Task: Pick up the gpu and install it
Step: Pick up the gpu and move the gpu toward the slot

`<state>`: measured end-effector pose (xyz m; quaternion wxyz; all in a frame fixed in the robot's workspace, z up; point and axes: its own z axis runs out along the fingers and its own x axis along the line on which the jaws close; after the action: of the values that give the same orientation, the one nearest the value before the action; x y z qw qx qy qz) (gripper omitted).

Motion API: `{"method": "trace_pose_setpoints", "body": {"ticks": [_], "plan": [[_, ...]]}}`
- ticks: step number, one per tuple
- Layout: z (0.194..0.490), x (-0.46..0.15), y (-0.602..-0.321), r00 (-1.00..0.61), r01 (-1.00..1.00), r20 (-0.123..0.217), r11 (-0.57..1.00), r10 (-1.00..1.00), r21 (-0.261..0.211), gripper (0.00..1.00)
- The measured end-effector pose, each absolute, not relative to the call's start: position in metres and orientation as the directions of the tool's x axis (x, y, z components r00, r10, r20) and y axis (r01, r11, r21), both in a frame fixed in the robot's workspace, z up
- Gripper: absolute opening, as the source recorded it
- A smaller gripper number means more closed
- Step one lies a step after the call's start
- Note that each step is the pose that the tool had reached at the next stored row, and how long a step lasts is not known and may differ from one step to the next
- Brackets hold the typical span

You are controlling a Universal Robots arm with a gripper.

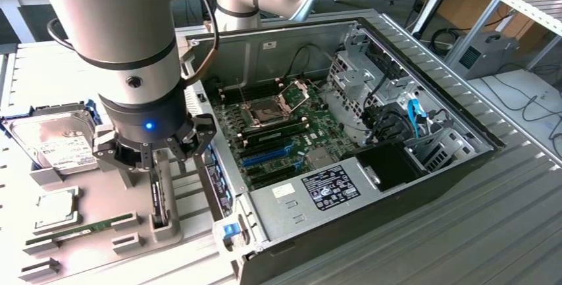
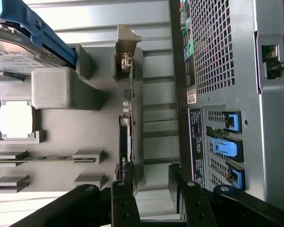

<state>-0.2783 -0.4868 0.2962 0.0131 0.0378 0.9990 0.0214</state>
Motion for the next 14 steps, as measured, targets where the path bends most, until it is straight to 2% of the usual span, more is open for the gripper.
{"method": "trace_pose_setpoints", "body": {"ticks": [14], "plan": [[0.2904, -0.2783, -0.4868, -0.997, 0.075, -0.025, 0.996, 0.076, 0.044, 0.42]]}}
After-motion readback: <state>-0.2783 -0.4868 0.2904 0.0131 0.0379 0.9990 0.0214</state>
